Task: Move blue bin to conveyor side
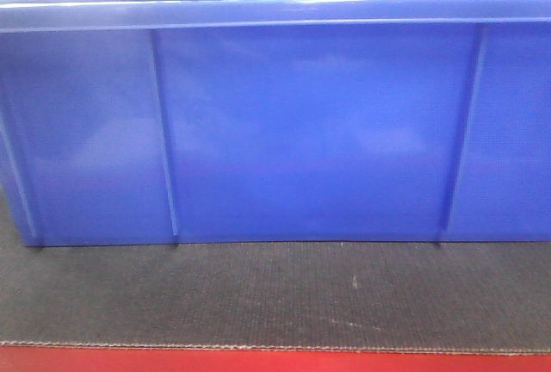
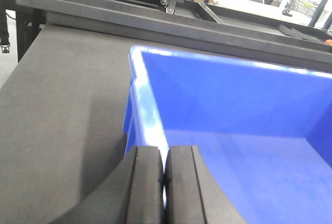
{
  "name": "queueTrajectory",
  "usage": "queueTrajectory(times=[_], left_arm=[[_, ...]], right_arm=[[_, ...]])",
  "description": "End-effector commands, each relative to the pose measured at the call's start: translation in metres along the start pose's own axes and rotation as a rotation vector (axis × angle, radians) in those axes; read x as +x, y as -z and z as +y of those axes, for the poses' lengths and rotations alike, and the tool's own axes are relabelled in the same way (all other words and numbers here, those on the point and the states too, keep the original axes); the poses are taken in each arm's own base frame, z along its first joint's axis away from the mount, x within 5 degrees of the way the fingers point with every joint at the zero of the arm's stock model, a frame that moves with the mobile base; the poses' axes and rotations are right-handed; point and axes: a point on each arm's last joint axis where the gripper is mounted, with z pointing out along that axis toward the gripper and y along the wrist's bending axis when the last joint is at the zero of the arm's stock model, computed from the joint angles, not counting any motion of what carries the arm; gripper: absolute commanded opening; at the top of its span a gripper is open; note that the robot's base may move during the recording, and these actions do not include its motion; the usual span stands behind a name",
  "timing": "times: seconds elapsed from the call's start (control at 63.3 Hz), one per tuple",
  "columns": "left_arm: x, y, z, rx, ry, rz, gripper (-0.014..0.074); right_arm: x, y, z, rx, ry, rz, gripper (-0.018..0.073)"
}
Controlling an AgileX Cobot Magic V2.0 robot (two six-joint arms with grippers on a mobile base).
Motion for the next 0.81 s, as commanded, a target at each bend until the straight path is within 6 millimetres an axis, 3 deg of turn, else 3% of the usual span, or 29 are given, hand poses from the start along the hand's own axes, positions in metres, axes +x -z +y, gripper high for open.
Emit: queueTrajectory(times=[0.0, 0.142, 0.364, 0.79], left_arm=[[0.008, 0.017, 0.001, 0.014, -0.005, -0.04, -0.0003], [0.026, 0.037, 0.006, 0.008, -0.056, -0.055, -0.0003], [0.041, 0.056, 0.009, 0.016, -0.071, -0.113, -0.0003], [0.039, 0.062, 0.009, 0.023, -0.07, -0.15, -0.0003]], right_arm=[[0.011, 0.016, 0.0, -0.001, 0.01, -0.04, -0.0088], [0.03, 0.04, 0.001, 0.0, 0.01, -0.083, -0.0088], [0.035, 0.066, 0.001, 0.001, 0.01, -0.121, -0.0088], [0.033, 0.071, 0.001, 0.002, 0.01, -0.153, -0.0088]])
